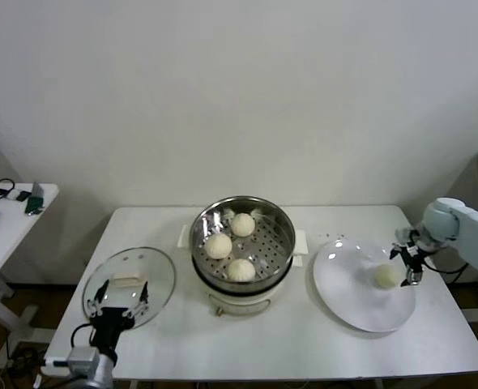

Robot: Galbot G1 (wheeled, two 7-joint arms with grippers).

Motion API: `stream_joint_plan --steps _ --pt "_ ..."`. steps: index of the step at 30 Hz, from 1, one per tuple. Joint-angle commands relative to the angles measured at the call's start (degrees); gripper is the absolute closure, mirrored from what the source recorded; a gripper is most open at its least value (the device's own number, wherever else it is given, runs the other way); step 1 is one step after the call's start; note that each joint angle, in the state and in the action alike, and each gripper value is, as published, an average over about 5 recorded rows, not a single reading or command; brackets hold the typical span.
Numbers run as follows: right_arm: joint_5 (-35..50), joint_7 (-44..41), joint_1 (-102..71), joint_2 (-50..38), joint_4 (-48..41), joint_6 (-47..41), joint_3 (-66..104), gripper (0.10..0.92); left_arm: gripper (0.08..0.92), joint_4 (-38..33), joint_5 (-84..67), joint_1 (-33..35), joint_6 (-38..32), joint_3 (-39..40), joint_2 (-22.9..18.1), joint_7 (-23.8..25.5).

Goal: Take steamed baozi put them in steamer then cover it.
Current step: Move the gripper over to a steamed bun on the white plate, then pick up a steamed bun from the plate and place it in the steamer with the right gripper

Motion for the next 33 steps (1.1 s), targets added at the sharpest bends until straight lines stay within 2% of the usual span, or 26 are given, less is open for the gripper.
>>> stream_joint_plan --steps 1,9,12,16,19,22,26,33 --pt "-0.54 0.21 -4.06 2.09 -2.79 0.04 3.99 0.203 0.177 -0.34 0.17 0.21 0.11 -0.03 0.0 0.02" --pt "-0.81 0.05 -3.91 3.15 -3.27 0.0 3.95 0.21 0.177 -0.63 0.19 0.36 0.19 0.05 -0.1 0.01" --pt "-0.85 -0.56 -3.01 3.01 -3.0 0.08 3.39 0.257 0.177 -0.7 0.2 0.29 0.23 0.06 -0.13 0.03" --pt "0.19 -1.63 -0.57 2.31 -1.84 0.03 1.56 0.365 0.177 -0.7 0.21 0.17 0.26 0.07 -0.14 0.04" --pt "2.58 -2.3 3.74 1.34 0.18 -0.33 -1.85 0.406 0.177 -0.64 0.19 0.09 0.23 0.12 -0.14 0.04" --pt "6.72 -2.77 11.81 0.28 4.15 -1.1 -8.27 0.413 0.177 -0.49 0.13 -0.11 0.23 0.17 -0.05 0.05" --pt "17.31 -3.28 30.12 1.08 11.91 -3.35 -21.32 0.414 0.177 -0.43 0.01 -0.67 0.41 0.4 0.11 0.07" --pt "34.32 -4.46 53.04 9.68 23.46 -8.63 -29.82 0.414 0.177 -0.84 -0.44 -1.54 0.88 0.9 0.38 0.06"
